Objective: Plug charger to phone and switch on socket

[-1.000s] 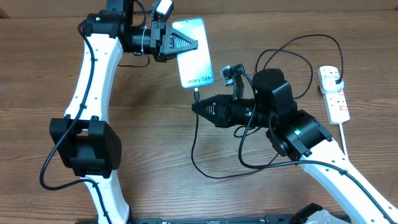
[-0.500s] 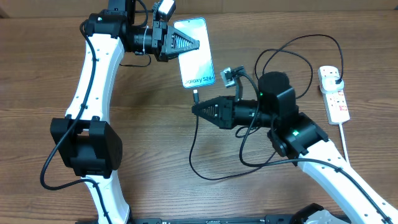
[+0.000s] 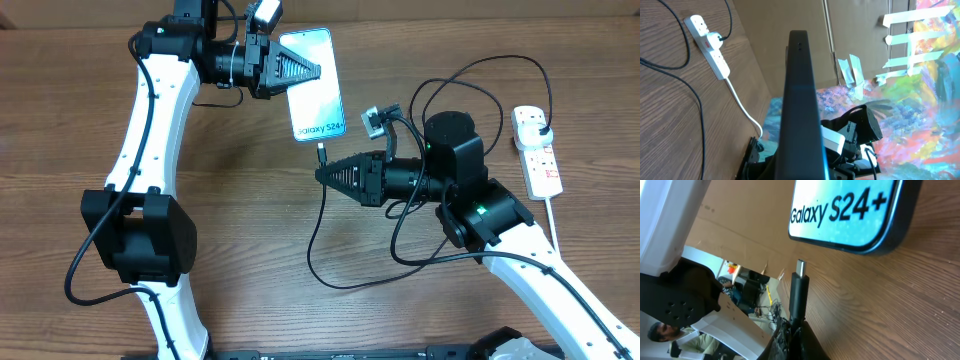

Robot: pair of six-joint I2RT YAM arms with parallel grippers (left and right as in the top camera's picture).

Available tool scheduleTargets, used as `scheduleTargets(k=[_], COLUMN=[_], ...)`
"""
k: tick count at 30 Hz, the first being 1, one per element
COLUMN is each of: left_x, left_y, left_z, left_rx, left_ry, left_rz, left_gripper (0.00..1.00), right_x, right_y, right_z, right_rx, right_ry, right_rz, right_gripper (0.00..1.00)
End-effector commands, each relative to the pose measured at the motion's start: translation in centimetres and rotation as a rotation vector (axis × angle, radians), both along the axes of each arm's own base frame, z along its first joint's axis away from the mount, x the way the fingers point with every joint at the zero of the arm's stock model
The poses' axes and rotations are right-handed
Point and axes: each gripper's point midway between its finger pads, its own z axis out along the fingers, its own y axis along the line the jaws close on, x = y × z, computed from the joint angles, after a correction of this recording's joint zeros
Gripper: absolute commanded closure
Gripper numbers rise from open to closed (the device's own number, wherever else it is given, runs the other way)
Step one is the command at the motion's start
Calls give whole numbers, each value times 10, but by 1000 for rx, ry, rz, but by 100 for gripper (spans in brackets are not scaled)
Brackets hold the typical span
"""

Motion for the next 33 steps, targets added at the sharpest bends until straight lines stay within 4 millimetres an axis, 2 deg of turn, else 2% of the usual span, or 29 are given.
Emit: scheduleTargets(k=[1, 20, 27, 33], left_x=[-11, -11, -11, -11], left_y=[-2, -2, -2, -2], left_z=[23, 23, 23, 23], left_rx=[-54, -55, -55, -55], left_ry=[-32, -47, -48, -48], left_rz=[-28, -29, -29, -29], left_gripper=[96, 96, 96, 96], right_x=[2, 7, 11, 15], right_y=[-4, -7, -6, -4], right_z=[0, 0, 5, -3], right_rx=[-8, -11, 11, 5], right_ry=[-9, -17, -28, 19], right_rz=[-14, -39, -46, -51], right_gripper=[96, 96, 96, 96])
